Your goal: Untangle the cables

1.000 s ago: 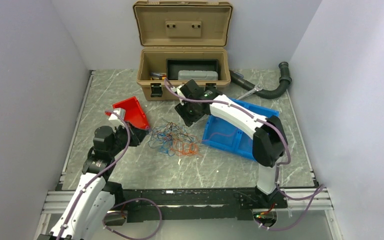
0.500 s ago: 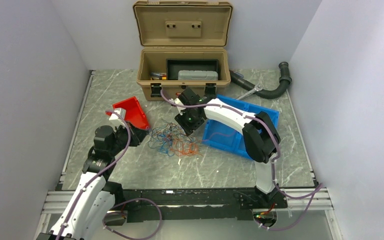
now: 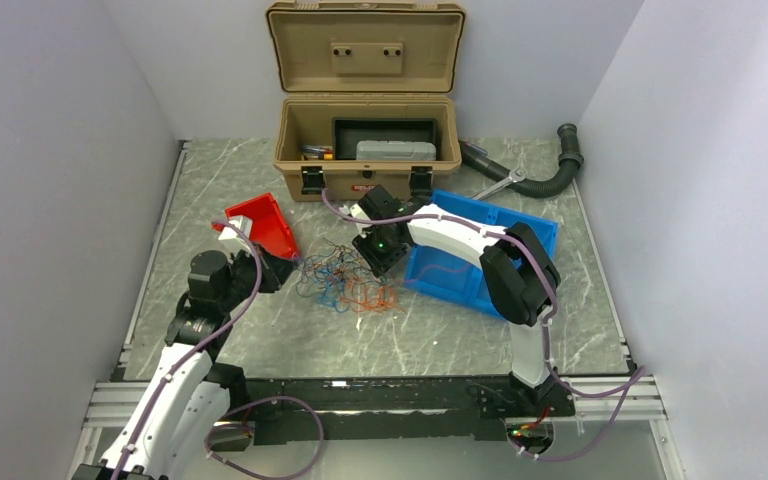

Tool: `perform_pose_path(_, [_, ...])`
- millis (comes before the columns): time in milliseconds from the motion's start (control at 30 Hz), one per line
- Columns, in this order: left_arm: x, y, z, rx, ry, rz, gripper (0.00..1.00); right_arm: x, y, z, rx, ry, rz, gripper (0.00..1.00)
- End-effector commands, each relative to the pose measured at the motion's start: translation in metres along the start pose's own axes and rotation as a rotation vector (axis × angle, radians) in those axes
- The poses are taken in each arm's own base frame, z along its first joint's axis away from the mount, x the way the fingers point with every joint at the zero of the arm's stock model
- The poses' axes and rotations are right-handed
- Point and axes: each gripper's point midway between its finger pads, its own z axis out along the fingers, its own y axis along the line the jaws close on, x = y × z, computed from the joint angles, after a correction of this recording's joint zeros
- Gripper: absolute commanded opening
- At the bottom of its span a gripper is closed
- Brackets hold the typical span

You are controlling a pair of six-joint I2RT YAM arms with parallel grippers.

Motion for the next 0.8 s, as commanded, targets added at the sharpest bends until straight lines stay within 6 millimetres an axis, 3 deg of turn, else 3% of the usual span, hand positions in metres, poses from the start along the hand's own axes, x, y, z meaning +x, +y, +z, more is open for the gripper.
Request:
perform_pose_path(0, [-0.010,-0.009,-0.002,0.028,-0.031,0.025,0.00,-0.020,-0.001,-0.001,0.010,-0.074,-0.011,0.37])
perform_pose_path(333, [-0.010,-0.006,-0.004,0.013,-0.033,0.032,0.00,-0.015,0.002,0.012,-0.015,-0.036,-0.014,0.28])
perform_pose_path(367, [-0.010,-0.006,-0.004,0.013,-0.033,0.032,0.00,-0.015,0.002,0.011,-0.013,-0.038,-0.012,0.23])
perform_pose_path(400, [-0.010,-0.006,-0.004,0.014,-0.033,0.032,0.00,-0.017,-0.001,0.009,0.007,-0.044,-0.007,0.11])
perform_pose_path(467, [-0.010,-0.006,-0.004,0.012,-0.033,0.031,0.00,-0.023,-0.006,-0.003,0.045,-0.074,0.004,0.00])
perform_pose_path(633, [-0.010,0.003,-0.004,-0.043,-0.035,0.015,0.00,-0.037,-0.017,-0.052,0.143,-0.166,0.030,0.00])
perform_pose_path(767, [-0.010,0.030,-0.009,-0.206,-0.040,-0.022,0.00,-0.043,-0.031,-0.102,0.241,-0.256,0.089,0.00])
